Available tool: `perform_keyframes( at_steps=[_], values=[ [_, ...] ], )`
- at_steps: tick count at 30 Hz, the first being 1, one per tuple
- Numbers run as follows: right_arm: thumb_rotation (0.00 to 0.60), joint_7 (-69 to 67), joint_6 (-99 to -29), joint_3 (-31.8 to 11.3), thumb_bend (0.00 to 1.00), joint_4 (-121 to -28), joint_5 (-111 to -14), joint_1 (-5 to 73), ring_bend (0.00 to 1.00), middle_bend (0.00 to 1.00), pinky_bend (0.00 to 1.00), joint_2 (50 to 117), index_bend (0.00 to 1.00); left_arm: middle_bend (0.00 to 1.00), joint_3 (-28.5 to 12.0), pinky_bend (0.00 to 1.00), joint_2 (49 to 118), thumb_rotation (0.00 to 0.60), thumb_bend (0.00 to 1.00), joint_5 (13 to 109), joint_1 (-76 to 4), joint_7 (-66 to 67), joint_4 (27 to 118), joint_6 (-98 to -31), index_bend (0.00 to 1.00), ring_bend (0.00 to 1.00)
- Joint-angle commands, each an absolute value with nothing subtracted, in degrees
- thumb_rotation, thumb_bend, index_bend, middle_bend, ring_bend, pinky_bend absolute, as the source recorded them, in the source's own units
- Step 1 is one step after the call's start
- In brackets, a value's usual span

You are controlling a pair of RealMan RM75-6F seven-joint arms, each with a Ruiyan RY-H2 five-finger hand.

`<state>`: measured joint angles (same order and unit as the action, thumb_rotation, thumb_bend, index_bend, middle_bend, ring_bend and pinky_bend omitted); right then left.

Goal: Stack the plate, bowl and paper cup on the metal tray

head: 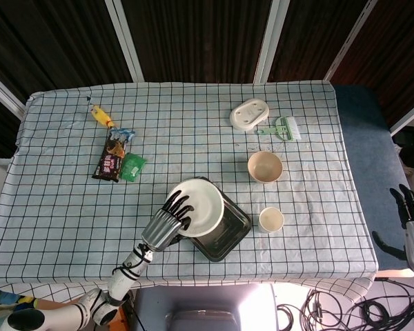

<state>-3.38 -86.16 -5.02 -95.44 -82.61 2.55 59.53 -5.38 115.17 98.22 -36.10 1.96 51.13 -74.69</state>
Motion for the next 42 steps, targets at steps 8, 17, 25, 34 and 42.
perform_keyframes(
  at_steps=[8, 17, 25, 34, 42],
  values=[
    [0.6, -4.9, -86.7, -5.1, 0.19, -95.3, -82.8, 2.0, 0.0, 0.0, 0.0, 58.8, 0.0, 0.29, -4.6, 0.07, 117.9, 0.6, 0.42, 96.4, -37.6, -0.1, 46.7, -73.0, 0.35, 0.13],
    [0.6, -5.7, -87.2, -5.0, 0.19, -95.4, -83.6, 1.7, 0.0, 0.0, 0.0, 58.5, 0.0, 0.12, -4.0, 0.07, 118.1, 0.6, 0.36, 94.6, -37.6, 2.0, 47.3, -71.3, 0.1, 0.04],
    [0.6, -6.4, -87.6, -5.1, 0.19, -95.4, -84.0, 1.4, 0.0, 0.0, 0.0, 58.3, 0.0, 0.05, -4.1, 0.06, 116.2, 0.6, 0.27, 92.1, -37.0, 5.1, 51.6, -69.3, 0.0, 0.0],
    [0.6, -6.5, -87.7, -5.1, 0.19, -95.4, -84.3, 1.3, 0.0, 0.0, 0.0, 58.2, 0.0, 0.02, -4.2, 0.06, 113.7, 0.6, 0.22, 90.8, -36.6, 8.1, 57.9, -68.7, 0.0, 0.0],
    [0.6, -6.4, -87.9, -4.8, 0.19, -95.5, -85.0, 1.2, 0.0, 0.0, 0.0, 58.3, 0.0, 0.0, -5.7, 0.06, 111.7, 0.6, 0.21, 86.4, -36.7, 15.4, 63.4, -64.6, 0.0, 0.0]
  ],
)
